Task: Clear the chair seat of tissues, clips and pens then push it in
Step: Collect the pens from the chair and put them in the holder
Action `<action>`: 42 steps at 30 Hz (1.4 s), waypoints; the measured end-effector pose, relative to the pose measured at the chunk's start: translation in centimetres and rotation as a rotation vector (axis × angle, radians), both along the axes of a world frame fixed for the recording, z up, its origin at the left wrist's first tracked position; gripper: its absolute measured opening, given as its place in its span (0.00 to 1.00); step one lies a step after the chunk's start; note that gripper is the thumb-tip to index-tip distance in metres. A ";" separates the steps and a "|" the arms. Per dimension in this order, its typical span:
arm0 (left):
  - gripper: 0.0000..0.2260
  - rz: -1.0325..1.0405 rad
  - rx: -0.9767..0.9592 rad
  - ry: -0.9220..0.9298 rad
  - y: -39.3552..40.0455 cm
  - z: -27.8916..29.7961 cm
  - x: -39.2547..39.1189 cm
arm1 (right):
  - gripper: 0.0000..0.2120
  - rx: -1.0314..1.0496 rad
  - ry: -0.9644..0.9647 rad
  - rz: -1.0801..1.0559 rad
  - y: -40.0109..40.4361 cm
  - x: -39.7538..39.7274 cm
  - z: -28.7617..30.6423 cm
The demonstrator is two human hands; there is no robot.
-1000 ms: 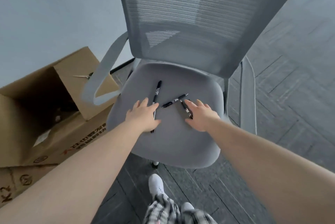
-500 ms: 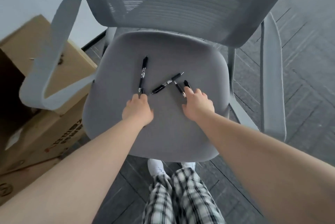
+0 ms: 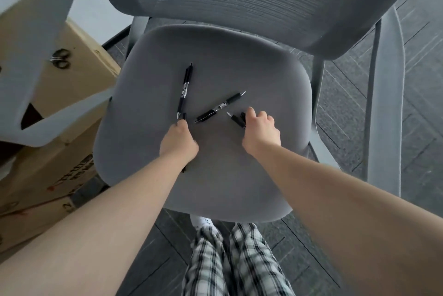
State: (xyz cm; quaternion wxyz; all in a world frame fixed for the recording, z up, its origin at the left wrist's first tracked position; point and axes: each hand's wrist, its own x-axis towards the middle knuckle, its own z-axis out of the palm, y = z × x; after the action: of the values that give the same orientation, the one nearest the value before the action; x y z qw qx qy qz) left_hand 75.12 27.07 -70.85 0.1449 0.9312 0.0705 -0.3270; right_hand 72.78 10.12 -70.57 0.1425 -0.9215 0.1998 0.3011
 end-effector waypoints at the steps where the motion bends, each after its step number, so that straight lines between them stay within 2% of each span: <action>1: 0.09 -0.006 -0.027 -0.015 0.0 0.3 0.0 | 0.25 0.003 0.004 -0.007 0.1 0.1 0.2; 4: 0.06 -0.010 -0.088 -0.074 0.1 1.4 0.3 | 0.18 0.032 0.004 -0.024 0.2 0.3 0.9; 9: 0.06 0.019 -0.126 -0.187 -0.5 3.5 1.9 | 0.14 0.028 -0.043 0.043 0.3 1.8 2.8; 12: 0.08 0.046 -0.162 -0.235 -0.9 3.4 3.3 | 0.12 0.038 -0.134 0.110 0.4 2.9 3.0; 15: 0.18 0.064 -0.178 -0.227 -1.2 2.5 4.6 | 0.12 0.020 -0.191 0.230 0.8 3.8 2.6; 16: 0.19 0.057 -0.169 -0.220 -1.4 2.2 4.9 | 0.13 0.020 -0.192 0.260 0.9 4.1 2.3; 23: 0.15 -0.018 -0.102 -0.297 -1.4 -0.2 6.3 | 0.15 0.029 -0.195 0.366 1.4 5.1 0.2; 28: 0.17 -0.034 -0.088 -0.343 -1.0 -0.6 7.4 | 0.16 0.026 -0.204 0.390 1.4 5.4 -0.7; 31: 0.20 -0.051 -0.051 -0.317 -1.3 -0.8 8.1 | 0.16 0.023 -0.194 0.389 1.6 5.4 -1.0; 37: 0.17 -0.079 0.018 -0.125 -2.3 -1.4 7.9 | 0.15 -0.025 -0.157 0.385 1.6 5.2 -1.1; 42: 0.10 -0.075 0.015 -0.126 -1.4 -1.0 6.7 | 0.14 -0.068 -0.069 0.316 0.4 4.1 -0.5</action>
State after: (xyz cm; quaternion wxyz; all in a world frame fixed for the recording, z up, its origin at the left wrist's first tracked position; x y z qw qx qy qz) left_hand 81.79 25.69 -71.82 0.1299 0.9529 0.0285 -0.2725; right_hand 76.90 10.51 -71.09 0.0687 -0.9555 0.0575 0.2812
